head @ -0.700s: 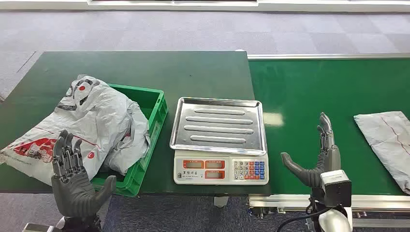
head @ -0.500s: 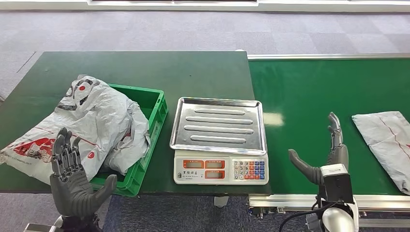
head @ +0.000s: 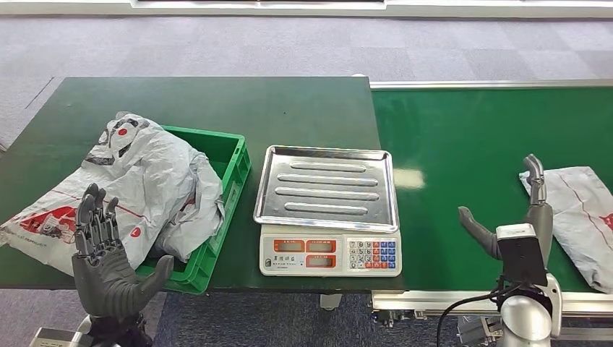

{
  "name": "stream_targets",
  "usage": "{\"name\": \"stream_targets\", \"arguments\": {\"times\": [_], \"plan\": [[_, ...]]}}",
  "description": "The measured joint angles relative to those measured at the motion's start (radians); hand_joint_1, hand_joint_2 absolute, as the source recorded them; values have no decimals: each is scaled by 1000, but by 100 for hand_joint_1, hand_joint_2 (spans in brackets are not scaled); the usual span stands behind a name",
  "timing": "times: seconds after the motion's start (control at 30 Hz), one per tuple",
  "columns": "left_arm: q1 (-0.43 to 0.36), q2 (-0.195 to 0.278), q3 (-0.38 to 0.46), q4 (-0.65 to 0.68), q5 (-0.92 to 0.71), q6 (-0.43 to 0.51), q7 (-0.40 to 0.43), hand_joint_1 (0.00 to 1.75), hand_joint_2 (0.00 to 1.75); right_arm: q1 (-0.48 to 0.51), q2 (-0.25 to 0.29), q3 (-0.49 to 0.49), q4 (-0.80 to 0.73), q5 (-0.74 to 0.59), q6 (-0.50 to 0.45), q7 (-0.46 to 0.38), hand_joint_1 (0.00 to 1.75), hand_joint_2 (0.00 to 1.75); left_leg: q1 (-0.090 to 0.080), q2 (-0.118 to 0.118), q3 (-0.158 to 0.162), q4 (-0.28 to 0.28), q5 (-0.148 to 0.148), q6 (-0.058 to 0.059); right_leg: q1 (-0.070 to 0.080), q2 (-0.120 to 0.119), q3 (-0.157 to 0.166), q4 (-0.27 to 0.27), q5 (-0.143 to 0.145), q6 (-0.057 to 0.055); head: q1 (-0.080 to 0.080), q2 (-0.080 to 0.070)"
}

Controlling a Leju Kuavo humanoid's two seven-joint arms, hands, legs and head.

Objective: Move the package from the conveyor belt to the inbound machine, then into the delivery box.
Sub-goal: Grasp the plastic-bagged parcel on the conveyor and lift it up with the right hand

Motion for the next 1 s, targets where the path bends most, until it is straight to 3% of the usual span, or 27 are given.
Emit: {"name": "stream_targets", "arguments": {"times": [0.43, 0.8, 0.9, 1.0], "plan": [[-1, 1, 0, 0, 0, 0, 0, 0, 175, -3, -2, -5, 3, 18, -12, 8, 0, 175, 0, 0, 0, 0, 0, 0, 0, 0, 0, 0, 0, 0, 0, 0], [-14, 1, 0, 0, 1, -2, 5, 0, 175, -52, -43, -35, 63, 79, -56, 40, 0, 175, 0, 0, 0, 0, 0, 0, -1, 0, 0, 0, 0, 0, 0, 0], [-15, 1, 0, 0, 1, -7, 10, 0, 175, -74, -55, -40, 92, 145, -86, 85, 0, 175, 0, 0, 0, 0, 0, 0, -1, 0, 0, 0, 0, 0, 0, 0], [-24, 1, -3, 1, 1, -17, 21, 0, 175, -161, -111, -57, 221, 283, -113, 188, 0, 175, 0, 0, 0, 0, 0, 1, -2, 1, 0, 0, 1, 2, 0, 0]]}}
